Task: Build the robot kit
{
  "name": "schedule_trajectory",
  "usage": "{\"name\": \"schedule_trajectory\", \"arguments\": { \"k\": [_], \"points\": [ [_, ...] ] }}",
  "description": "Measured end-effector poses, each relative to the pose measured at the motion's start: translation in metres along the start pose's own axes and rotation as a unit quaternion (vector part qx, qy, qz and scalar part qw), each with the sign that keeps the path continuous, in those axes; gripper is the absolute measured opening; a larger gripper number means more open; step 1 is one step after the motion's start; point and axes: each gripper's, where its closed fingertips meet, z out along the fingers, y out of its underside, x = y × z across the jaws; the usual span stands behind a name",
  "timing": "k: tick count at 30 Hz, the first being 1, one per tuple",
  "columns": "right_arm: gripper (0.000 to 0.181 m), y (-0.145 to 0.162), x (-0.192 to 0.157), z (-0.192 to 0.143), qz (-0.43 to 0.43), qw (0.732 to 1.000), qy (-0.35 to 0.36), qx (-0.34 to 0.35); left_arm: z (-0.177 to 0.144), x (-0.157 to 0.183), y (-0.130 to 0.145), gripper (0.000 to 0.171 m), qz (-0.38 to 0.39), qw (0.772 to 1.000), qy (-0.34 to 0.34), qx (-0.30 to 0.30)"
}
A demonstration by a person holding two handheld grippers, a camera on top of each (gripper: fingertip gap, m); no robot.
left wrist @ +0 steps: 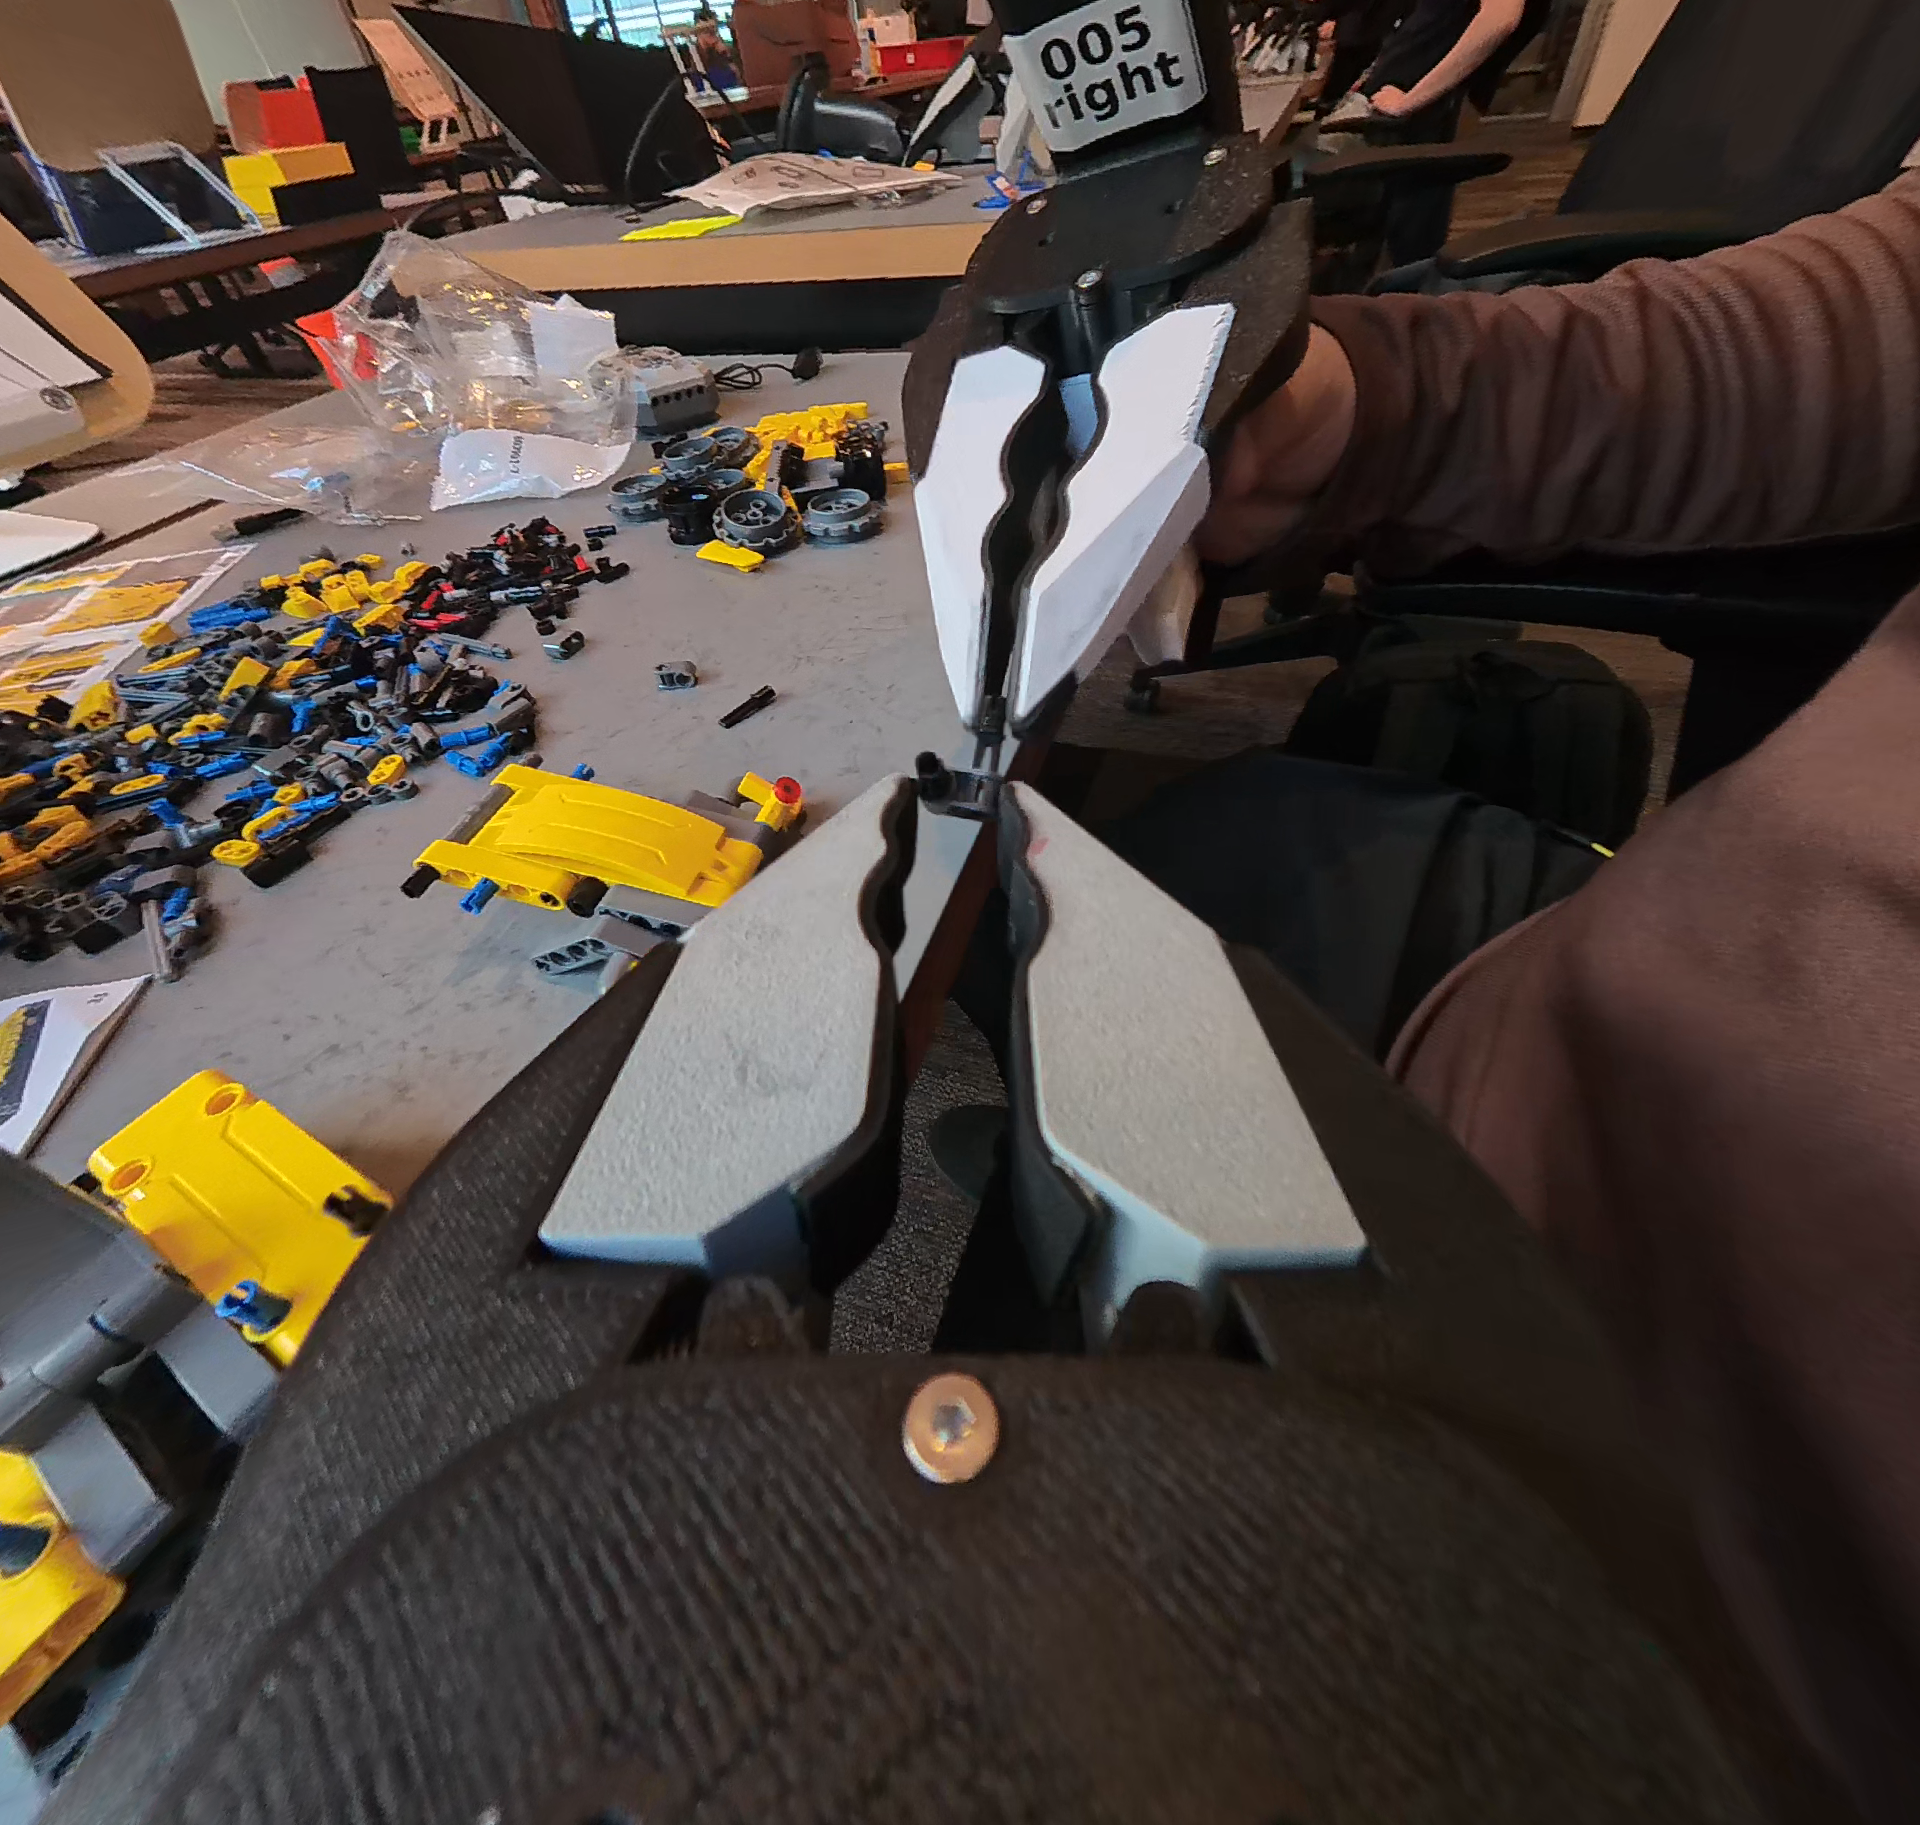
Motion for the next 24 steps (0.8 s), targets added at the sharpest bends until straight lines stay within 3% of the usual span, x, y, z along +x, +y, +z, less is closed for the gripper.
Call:
{"name": "schedule_trajectory", "arguments": {
  "k": [6,24],
  "points": [
    [0.001,-0.002,0.010,-0.004,0.025,1.000,0.013,0.012,-0.004,-0.015,0.004,0.013,0.029,0.998,-0.046,-0.014],
    [0.004,0.009,0.011,0.007,0.038,0.999,0.020,-0.015,0.002,-0.007,0.013,0.013,0.099,0.992,-0.060,-0.051]
  ]
}}
